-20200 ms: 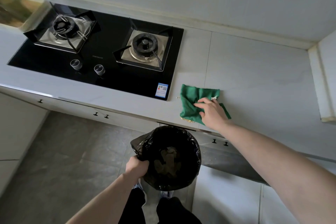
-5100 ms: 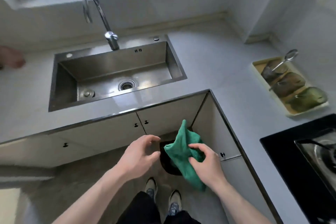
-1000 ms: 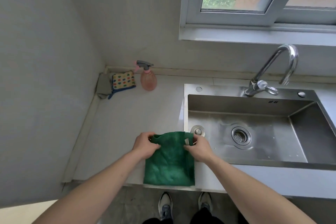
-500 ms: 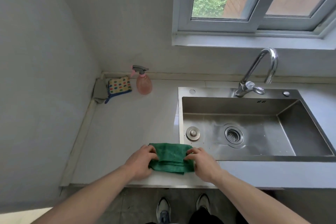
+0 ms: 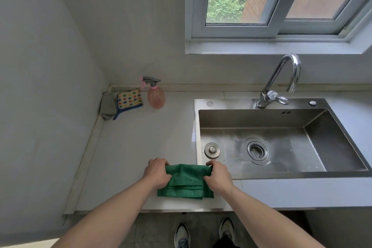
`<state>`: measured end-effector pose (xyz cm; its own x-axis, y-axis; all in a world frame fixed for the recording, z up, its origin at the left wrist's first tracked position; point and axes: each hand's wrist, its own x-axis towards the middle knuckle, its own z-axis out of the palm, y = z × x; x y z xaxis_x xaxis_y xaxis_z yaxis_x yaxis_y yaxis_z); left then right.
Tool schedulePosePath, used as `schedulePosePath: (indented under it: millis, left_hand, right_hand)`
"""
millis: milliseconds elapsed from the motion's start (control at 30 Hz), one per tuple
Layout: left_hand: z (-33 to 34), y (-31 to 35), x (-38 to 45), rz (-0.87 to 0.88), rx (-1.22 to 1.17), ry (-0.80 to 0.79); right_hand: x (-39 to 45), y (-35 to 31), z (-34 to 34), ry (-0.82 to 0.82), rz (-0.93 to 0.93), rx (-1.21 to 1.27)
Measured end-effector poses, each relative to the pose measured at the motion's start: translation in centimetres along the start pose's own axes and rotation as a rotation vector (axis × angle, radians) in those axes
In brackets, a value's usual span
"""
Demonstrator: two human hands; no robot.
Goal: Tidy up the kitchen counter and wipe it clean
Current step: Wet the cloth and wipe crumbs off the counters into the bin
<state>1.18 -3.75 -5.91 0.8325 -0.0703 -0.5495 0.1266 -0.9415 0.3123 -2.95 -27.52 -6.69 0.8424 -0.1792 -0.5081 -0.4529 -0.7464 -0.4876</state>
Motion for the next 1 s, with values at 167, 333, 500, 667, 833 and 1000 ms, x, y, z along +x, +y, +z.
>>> schedulePosePath:
  millis: [167,333,500,667,833,1000]
  left_hand:
    - [-3.5,0.8,0.3,0.039,-0.266,0.019]
    - [-10.3,4.9,0.5,0.123,-0.560,0.015]
    - [-16.2,9.9,1.8,0.199,-0.831,0.047]
    - [-20.8,14.6,3.7,0.188,-0.994,0.194]
    - [-24.9,18.3,6.2,0.246,-1.001,0.311]
    - [-28.9,23.0,8.3,0.296,-1.035,0.416]
  right_hand:
    - [0.2,-0.7,-4.1,-0.012,-0.031,0.259]
    - [0.3,-2.7,-11.2,0.064,-0.100,0.434]
    - [1.9,-5.2,-18.0,0.179,-0.181,0.539]
    - [4.9,-7.9,-24.3,0.256,-0.173,0.735]
    - [7.8,-10.3,-29.6,0.308,-0.183,0.772]
    - [10.4,-12.8,-34.8,0.385,-0.190,0.679]
